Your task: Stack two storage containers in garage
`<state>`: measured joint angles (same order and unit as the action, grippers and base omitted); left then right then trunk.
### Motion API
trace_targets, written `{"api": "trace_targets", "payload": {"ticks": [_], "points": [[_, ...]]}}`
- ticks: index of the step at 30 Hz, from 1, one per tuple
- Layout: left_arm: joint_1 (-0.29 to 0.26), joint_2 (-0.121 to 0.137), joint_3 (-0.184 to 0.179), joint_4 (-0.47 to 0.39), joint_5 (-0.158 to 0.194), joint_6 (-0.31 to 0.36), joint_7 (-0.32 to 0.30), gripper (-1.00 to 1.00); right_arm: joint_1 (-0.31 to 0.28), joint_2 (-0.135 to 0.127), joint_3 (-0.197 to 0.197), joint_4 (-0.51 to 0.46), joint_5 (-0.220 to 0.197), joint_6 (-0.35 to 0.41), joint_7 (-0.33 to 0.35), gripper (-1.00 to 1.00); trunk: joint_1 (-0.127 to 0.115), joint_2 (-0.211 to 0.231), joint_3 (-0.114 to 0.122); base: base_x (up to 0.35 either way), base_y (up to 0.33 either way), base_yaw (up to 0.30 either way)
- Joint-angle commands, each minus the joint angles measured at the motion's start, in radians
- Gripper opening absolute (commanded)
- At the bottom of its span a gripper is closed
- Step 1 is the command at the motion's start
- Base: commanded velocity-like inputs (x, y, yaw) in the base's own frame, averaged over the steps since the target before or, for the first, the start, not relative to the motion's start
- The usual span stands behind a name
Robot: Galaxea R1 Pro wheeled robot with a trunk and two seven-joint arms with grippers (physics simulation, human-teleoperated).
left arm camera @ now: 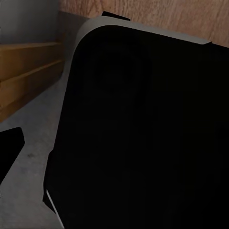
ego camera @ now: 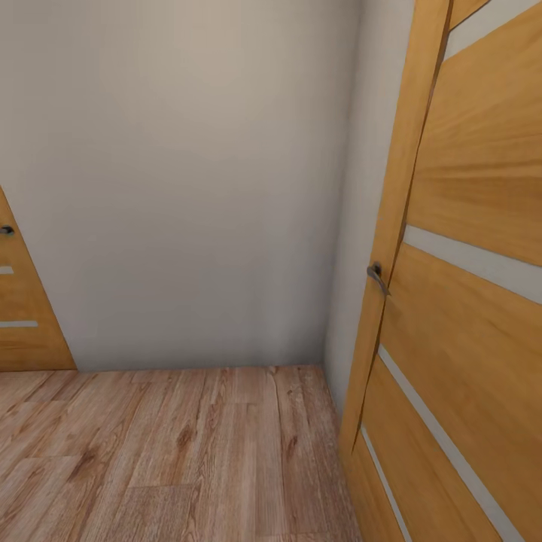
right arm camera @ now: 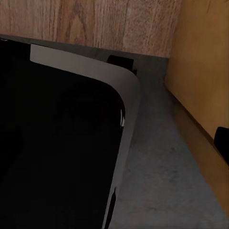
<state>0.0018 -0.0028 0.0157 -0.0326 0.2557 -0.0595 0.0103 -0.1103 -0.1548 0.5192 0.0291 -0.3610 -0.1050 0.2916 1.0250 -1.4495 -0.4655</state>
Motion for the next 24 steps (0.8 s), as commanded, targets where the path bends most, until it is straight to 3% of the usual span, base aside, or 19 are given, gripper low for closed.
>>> {"api": "trace_targets", "payload": {"ticks": [1,19,24], "points": [[0.0,0.0,0.001,-0.001,0.003,-0.002,0.001,1.0,-0.001,0.0,0.008,0.003,-0.01,-0.005,0.005,1.0,0.0,0.0,-0.001,0.0,0.0,0.0],[0.0,-0.001,0.001,0.0,0.002,-0.002,0.002,1.0,-0.001,-0.003,0.008,0.003,-0.011,-0.011,0.004,1.0,0.0,0.0,-0.001,0.0,-0.001,0.058],[0.0,-0.001,0.0,0.0,0.0,-0.002,0.002,1.0,-0.001,-0.003,0.008,0.003,-0.011,-0.012,0.004,1.0,0.0,0.0,-0.001,0.0,-0.136,0.003]]}}
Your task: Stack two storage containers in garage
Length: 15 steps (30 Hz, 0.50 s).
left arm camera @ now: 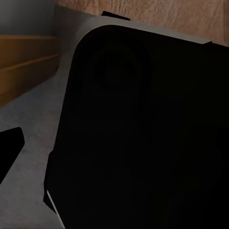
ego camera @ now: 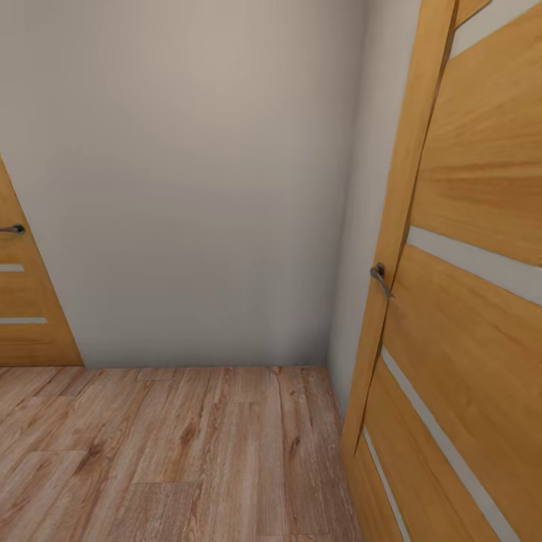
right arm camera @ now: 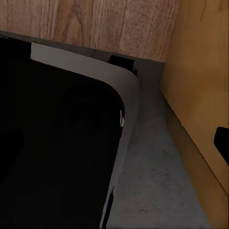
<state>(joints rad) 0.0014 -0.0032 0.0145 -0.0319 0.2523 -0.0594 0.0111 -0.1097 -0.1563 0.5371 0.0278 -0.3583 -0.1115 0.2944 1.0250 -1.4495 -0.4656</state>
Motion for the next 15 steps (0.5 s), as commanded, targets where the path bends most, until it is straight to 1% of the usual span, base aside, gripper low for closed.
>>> {"api": "trace_targets", "payload": {"ticks": [1,5,12,15], "points": [[0.0,0.0,0.001,-0.001,0.004,-0.002,0.001,1.0,-0.001,-0.002,-0.009,0.004,-0.014,-0.005,0.002,1.0,0.0,0.0,-0.001,0.0,-0.098,0.001],[0.0,0.0,0.001,-0.001,0.005,-0.002,0.001,1.0,-0.001,-0.002,-0.009,0.004,-0.013,-0.005,0.002,1.0,0.0,0.0,-0.001,0.0,-0.048,0.0],[0.0,0.0,0.001,-0.001,0.005,-0.002,0.001,1.0,-0.002,-0.001,-0.009,0.004,-0.014,-0.003,0.002,1.0,0.0,0.0,-0.001,0.0,-0.007,0.0],[0.0,0.0,0.001,-0.001,0.005,-0.002,0.001,1.0,-0.002,-0.001,-0.009,0.004,-0.014,-0.005,0.0,1.0,0.0,0.0,-0.001,0.0,0.0,0.106]]}}
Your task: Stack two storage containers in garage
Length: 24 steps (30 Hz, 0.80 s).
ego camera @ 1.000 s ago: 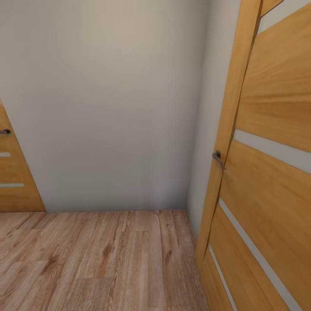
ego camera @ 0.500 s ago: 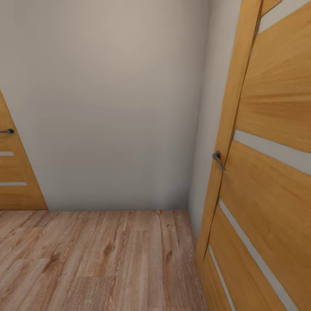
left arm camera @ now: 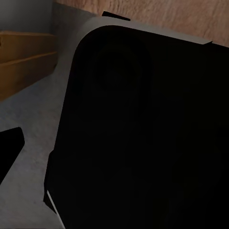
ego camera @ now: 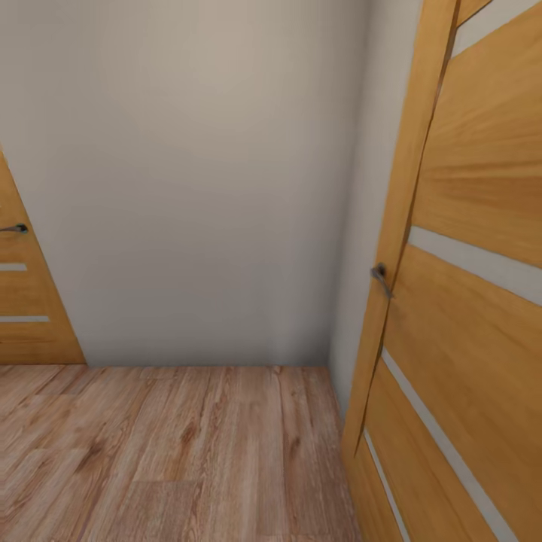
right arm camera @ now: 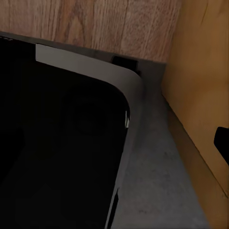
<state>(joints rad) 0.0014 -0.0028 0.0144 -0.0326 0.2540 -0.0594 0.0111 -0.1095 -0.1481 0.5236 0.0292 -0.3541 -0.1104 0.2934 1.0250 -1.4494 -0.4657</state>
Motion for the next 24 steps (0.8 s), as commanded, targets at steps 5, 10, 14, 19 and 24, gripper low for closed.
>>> {"api": "trace_targets", "payload": {"ticks": [5,10,14,19,24], "points": [[0.0,0.0,0.001,0.0,0.004,-0.002,0.001,1.0,-0.002,-0.008,0.004,0.003,-0.018,-0.005,0.002,1.0,0.0,-0.001,-0.001,0.0,0.0,0.238],[0.0,0.0,0.001,0.0,0.004,-0.002,0.001,1.0,-0.002,-0.01,0.004,0.003,-0.018,-0.005,0.002,1.0,0.0,-0.001,-0.001,0.0,0.0,0.088],[0.0,0.0,0.001,-0.001,0.004,-0.002,0.001,1.0,-0.001,-0.008,0.004,0.003,-0.019,-0.006,-0.003,1.0,0.0,-0.001,-0.001,0.0,0.0,0.058],[0.0,0.0,0.001,-0.001,0.004,-0.002,0.001,1.0,-0.001,-0.008,0.004,0.003,-0.019,-0.007,-0.019,1.0,0.0,-0.001,-0.001,0.0,0.0,0.119],[0.0,0.0,0.001,-0.001,0.004,-0.002,0.001,1.0,-0.002,-0.008,0.004,0.003,-0.019,-0.007,-0.024,1.0,0.0,-0.001,-0.001,0.0,0.0,0.015]]}}
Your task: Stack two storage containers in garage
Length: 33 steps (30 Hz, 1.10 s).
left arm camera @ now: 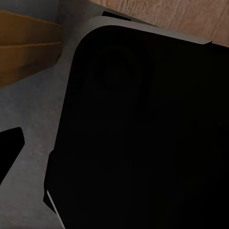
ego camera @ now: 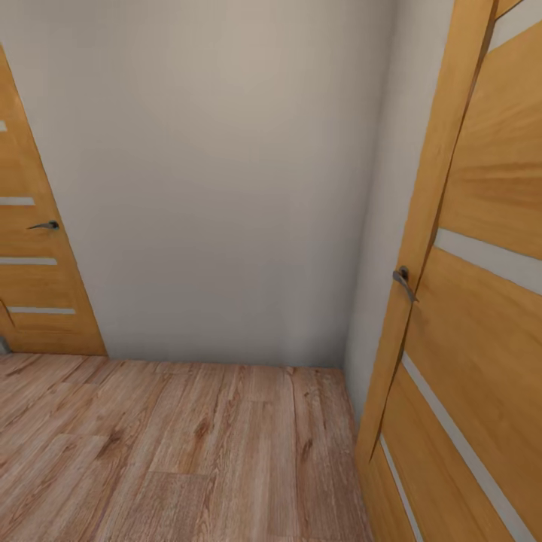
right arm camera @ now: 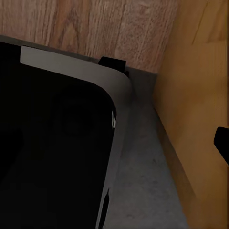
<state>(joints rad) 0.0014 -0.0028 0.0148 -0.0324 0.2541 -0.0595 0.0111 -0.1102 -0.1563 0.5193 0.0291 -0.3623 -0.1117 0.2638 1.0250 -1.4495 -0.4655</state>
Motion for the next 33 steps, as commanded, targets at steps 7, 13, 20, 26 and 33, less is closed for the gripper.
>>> {"api": "trace_targets", "payload": {"ticks": [7,13,20,26,33], "points": [[0.001,0.0,0.001,-0.001,0.004,-0.002,0.001,1.0,-0.001,0.003,0.01,0.003,-0.009,-0.002,0.005,1.0,0.0,-0.001,-0.001,0.0,0.0,0.001],[0.0,0.0,0.002,-0.001,0.004,-0.002,0.001,1.0,-0.001,0.004,0.01,0.003,-0.009,0.0,0.001,1.0,0.0,-0.001,-0.001,0.0,0.0,0.0],[0.0,0.0,-0.001,0.0,0.003,-0.002,0.0,1.0,0.0,0.006,0.01,0.003,-0.009,0.0,-0.032,1.0,0.0,-0.001,-0.001,0.034,0.0,0.0],[0.0,0.001,-0.006,0.0,0.002,0.0,-0.006,1.0,-0.001,0.005,0.01,0.003,-0.009,0.0,-0.035,1.0,0.0,-0.001,-0.001,0.285,0.0,0.0],[0.001,0.001,-0.007,0.0,0.002,0.0,-0.006,1.0,-0.001,0.005,0.01,0.003,-0.009,0.0,-0.037,1.0,0.0,-0.001,-0.001,0.319,0.0,0.0]]}}
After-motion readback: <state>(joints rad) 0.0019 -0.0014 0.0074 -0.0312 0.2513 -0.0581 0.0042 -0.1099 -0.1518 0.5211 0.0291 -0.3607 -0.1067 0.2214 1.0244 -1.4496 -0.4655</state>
